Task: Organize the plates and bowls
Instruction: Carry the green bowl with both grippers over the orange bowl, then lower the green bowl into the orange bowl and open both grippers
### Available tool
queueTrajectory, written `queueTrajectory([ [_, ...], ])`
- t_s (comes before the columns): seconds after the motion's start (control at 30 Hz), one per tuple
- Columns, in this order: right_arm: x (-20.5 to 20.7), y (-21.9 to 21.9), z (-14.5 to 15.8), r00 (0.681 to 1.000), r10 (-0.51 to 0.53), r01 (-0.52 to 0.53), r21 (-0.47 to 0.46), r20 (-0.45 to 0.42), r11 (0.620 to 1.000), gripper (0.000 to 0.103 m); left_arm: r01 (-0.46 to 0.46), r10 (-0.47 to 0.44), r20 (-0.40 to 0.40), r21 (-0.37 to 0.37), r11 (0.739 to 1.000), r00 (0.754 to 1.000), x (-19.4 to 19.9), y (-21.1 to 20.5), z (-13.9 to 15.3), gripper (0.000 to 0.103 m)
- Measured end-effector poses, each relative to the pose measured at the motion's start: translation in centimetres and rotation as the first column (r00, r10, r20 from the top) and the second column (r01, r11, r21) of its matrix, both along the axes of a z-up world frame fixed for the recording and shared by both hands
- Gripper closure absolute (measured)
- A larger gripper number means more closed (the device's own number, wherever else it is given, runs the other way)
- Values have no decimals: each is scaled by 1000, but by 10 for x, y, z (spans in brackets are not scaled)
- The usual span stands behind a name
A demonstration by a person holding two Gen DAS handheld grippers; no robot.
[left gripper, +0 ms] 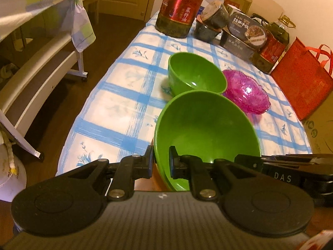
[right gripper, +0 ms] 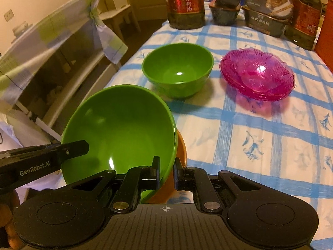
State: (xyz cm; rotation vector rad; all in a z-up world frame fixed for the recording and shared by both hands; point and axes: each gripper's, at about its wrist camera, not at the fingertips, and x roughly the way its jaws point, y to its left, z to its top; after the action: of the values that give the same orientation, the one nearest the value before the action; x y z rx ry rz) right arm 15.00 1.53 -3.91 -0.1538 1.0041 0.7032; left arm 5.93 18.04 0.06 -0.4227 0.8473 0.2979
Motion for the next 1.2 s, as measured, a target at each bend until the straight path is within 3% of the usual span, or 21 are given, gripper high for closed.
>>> queueTrajectory([
  [0.87,-9,8,-10,997,17,-9,-99,77,995,89,21,-20,-22,33,999,1000,4,-2,-13,90],
  [0.93,-7,8,-11,998,24,-18,-91,66,996,81,20,-20,-12,31,999,1000,3,-2,-12,90],
  [1.03,-7,1,-7,997,10,-8,-28,71,1000,49,8,-8,2,29,1000,1000,2,-1,-9,90],
  [1.2,-3,-15,4,996,-50,47,40,75,998,47,-12,11,29,17,1000,1000,-4,1,-3,90],
])
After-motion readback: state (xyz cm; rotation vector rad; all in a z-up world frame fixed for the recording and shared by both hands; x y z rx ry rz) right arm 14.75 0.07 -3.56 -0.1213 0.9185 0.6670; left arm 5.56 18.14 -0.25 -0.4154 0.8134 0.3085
